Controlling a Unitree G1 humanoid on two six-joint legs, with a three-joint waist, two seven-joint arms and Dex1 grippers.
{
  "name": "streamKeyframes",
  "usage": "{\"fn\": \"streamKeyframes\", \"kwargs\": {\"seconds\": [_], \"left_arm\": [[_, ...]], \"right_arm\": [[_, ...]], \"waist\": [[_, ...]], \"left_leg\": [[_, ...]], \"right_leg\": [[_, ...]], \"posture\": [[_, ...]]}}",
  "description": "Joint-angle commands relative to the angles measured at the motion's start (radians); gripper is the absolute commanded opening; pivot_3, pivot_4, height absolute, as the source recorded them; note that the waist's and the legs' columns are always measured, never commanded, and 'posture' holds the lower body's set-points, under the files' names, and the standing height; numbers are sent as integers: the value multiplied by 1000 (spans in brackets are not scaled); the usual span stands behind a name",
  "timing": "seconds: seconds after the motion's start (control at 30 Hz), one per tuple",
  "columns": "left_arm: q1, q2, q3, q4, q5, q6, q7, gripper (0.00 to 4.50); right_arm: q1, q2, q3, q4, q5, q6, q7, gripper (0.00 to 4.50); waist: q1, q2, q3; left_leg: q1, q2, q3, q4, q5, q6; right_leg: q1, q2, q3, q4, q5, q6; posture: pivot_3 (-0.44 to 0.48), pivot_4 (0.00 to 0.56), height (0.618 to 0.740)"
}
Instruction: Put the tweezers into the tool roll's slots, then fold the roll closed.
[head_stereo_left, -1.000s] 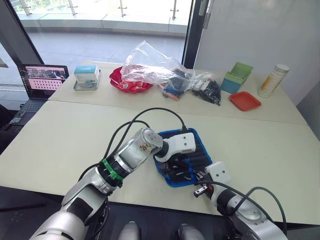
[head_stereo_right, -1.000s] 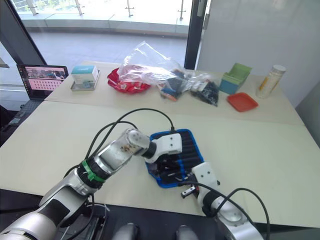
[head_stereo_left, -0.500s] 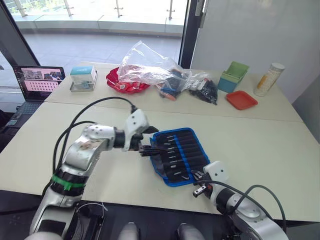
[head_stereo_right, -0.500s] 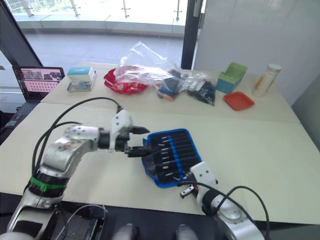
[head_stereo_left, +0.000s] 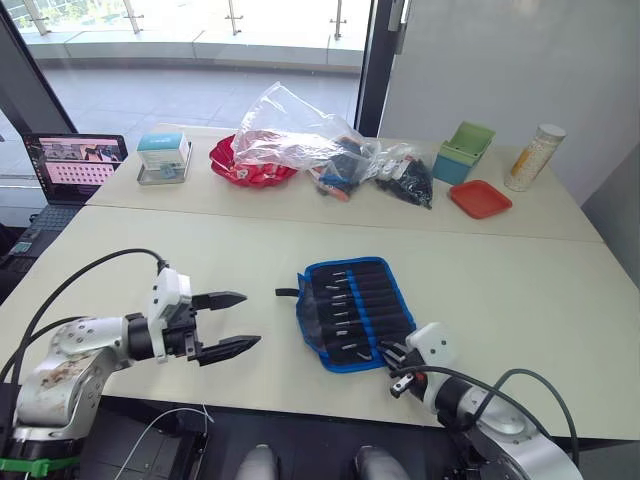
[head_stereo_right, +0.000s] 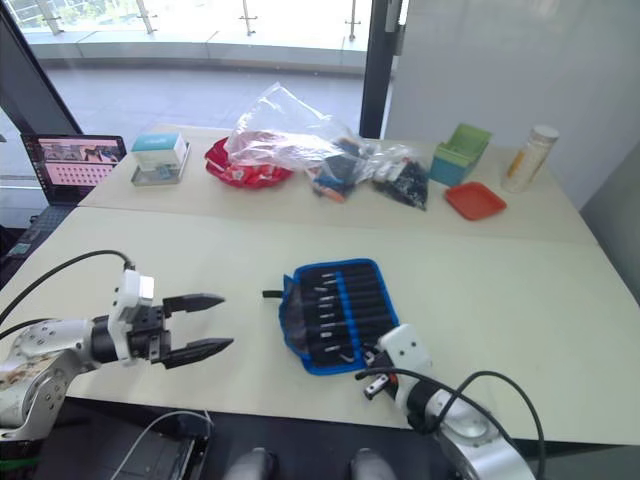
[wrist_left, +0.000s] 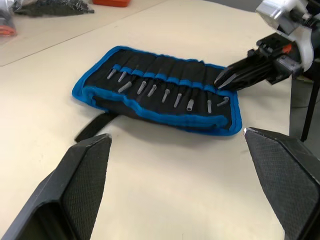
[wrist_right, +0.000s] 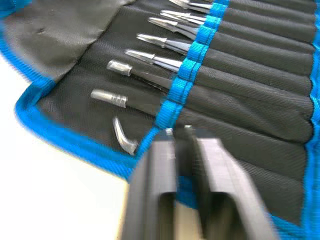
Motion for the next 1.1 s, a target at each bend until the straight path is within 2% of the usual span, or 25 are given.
{"fn": "streamKeyframes", "kwargs": {"seconds": [0.03,0.13,0.23,0.27,0.33,0.43,0.57,0.77,0.9,1.1], "left_arm": [[12,15,36,-23,-10,-46,8,4500],[27,14,37,-35,-8,-52,32,4500],[59,16,49,-65,-20,-50,44,4500],[65,17,51,-73,-22,-48,49,4500],[71,19,56,-81,-28,-45,58,4500],[73,27,72,-93,-44,-23,72,4500],[91,45,85,-91,-49,-20,69,4500],[87,55,72,-95,-49,-20,81,4500],[83,61,61,-93,-51,-8,85,4500],[80,72,49,-91,-52,-3,80,4500]], "right_arm": [[-53,-13,-44,-132,120,42,48,2244],[-134,-42,-35,-184,173,106,59,3221],[-234,-33,64,-211,173,144,41,4276],[-251,-33,87,-212,166,151,35,4468],[-273,-32,157,-197,122,148,13,4468],[-285,-40,326,-139,-23,91,-32,4468],[-273,-6,437,-45,-221,0,-160,4468],[-263,54,459,20,-314,-66,-205,4468],[-245,81,447,33,-334,-112,-204,3356],[-240,78,440,49,-346,-128,-167,1227]], "waist": [[2,3,3],[3,4,3],[0,4,3],[0,4,3],[2,4,3],[5,4,3],[4,3,3],[1,3,3],[2,3,3],[1,3,3]], "left_leg": [[-1,0,0,0,0,0],[-1,0,0,1,0,0],[-1,0,0,1,0,0],[-1,0,0,1,0,0],[-1,0,0,1,0,0],[-1,-1,0,1,0,0],[-2,-1,0,1,0,0],[-2,-1,0,1,0,-1],[-2,-1,0,1,0,-1],[-1,-1,0,1,0,-1]], "right_leg": [[0,0,0,0,0,0],[0,0,0,0,0,0],[0,0,0,0,0,0],[-1,0,0,0,0,0],[-2,0,0,1,0,0],[-2,0,0,1,0,0],[-3,-1,0,1,0,0],[-5,-1,0,5,0,0],[-5,-1,0,6,0,0],[-5,-1,0,6,0,0]], "posture": [[0,150,723],[0,150,723],[0,150,723],[0,150,723],[0,150,723],[0,150,723],[0,150,723],[0,150,723],[0,150,723],[0,150,723]]}}
